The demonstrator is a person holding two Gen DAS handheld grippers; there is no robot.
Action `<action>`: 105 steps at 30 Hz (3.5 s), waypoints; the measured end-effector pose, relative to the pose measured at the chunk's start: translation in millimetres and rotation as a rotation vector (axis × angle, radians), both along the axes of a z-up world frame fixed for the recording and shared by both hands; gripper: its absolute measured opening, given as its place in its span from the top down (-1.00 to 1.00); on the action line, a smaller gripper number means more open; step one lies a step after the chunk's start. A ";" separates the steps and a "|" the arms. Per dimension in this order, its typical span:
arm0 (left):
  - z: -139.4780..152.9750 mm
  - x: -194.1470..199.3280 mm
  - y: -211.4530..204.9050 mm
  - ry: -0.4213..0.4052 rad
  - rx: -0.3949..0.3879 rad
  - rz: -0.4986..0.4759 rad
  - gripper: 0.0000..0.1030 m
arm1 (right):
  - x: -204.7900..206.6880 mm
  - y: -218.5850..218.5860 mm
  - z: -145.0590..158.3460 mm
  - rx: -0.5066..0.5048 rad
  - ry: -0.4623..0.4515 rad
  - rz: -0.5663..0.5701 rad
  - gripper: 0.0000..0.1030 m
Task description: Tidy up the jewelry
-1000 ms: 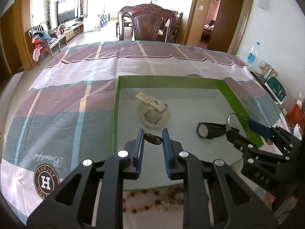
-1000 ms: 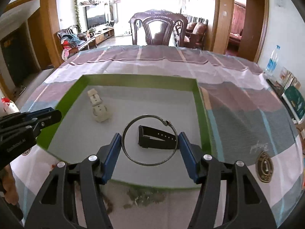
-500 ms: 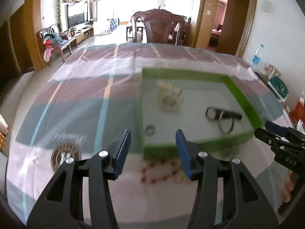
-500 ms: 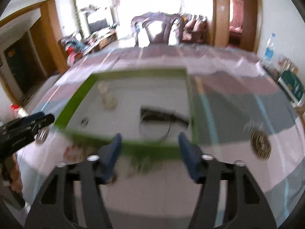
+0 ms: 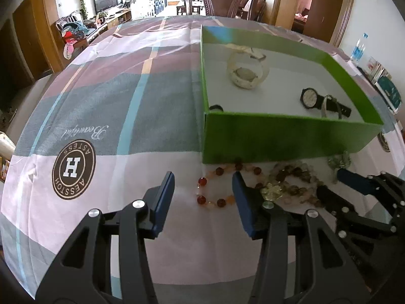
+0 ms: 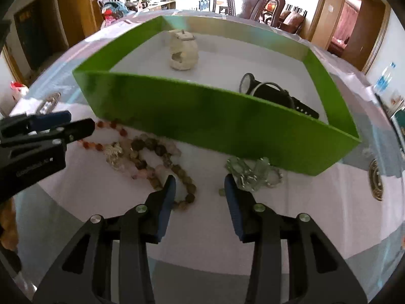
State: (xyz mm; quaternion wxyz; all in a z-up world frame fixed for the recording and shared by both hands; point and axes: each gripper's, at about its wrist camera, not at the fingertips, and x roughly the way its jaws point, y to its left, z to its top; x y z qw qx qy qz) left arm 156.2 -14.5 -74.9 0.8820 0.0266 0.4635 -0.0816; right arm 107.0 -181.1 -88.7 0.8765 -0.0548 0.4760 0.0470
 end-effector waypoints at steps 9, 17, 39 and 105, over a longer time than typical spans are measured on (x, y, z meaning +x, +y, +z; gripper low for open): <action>-7.3 0.7 -2.8 0.013 0.005 -0.004 0.00 | -38.9 -21.3 -3.9 0.043 0.057 0.033 0.11; -11.4 8.1 -5.6 0.015 0.023 0.010 0.11 | -53.9 -35.5 2.7 0.076 0.048 0.009 0.11; -10.8 -46.0 -6.0 0.042 -0.033 -0.110 0.37 | -36.7 -29.7 18.6 0.229 0.005 -0.006 0.84; -13.5 -45.4 -13.1 0.006 0.040 -0.056 -0.28 | -55.3 -86.2 -11.1 0.076 -0.003 -0.208 0.02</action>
